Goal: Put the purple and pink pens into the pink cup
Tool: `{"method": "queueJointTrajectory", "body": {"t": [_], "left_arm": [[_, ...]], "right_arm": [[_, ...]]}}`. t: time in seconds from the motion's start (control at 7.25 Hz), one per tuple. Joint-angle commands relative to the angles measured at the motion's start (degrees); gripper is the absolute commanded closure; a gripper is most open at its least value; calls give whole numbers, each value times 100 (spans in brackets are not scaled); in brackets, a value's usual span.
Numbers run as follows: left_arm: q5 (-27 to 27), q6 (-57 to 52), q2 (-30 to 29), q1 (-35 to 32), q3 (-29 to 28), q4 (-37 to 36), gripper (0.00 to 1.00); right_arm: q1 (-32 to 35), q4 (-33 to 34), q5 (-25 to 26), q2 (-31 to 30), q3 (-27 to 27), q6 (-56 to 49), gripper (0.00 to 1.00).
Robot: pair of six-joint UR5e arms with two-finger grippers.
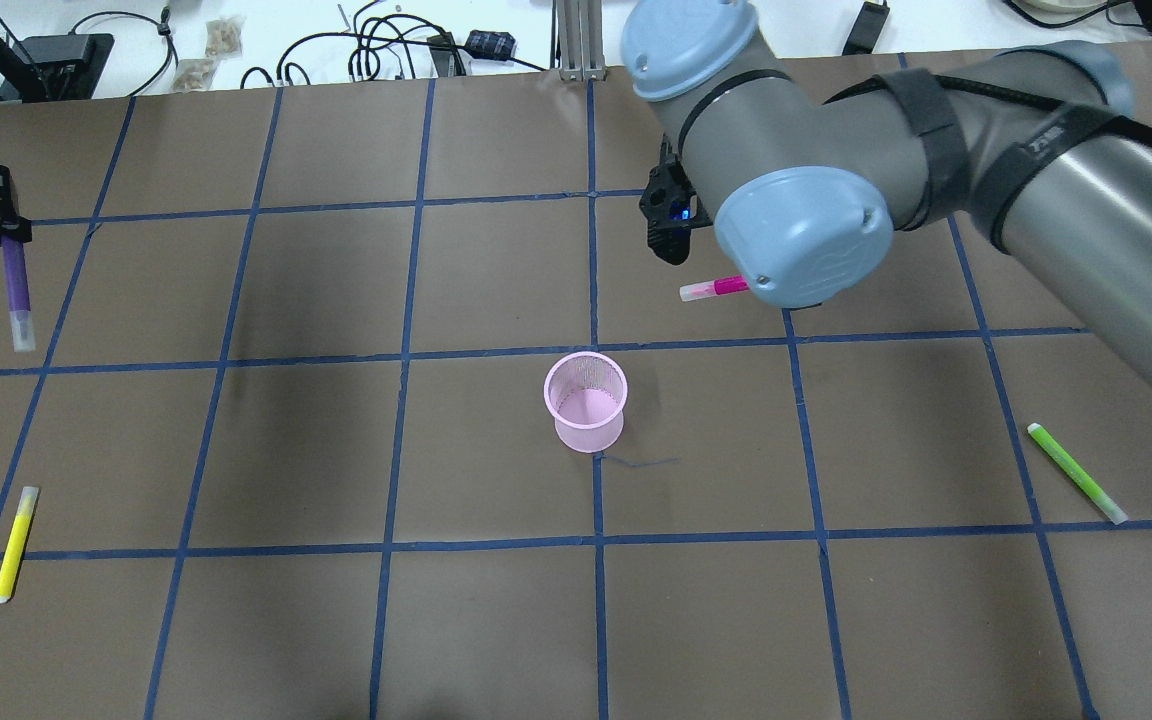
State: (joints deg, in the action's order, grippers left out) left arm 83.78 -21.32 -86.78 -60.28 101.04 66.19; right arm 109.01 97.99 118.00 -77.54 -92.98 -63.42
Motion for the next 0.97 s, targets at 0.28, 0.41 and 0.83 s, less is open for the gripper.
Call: {"method": "queueJointTrajectory", "body": {"t": [0.28,0.41,0.83], "left_arm": [[-3,13,267,-727,215,-10,100],[24,5,284,-965,197,-36,100],[15,-13,267,-968,215,-54,100]], "right_arm": [[980,-701,356,835,647,1409,100],[1173,-815,356,1037,710,1890,100],[1403,-1254,321,1083,711,2359,100]]}}
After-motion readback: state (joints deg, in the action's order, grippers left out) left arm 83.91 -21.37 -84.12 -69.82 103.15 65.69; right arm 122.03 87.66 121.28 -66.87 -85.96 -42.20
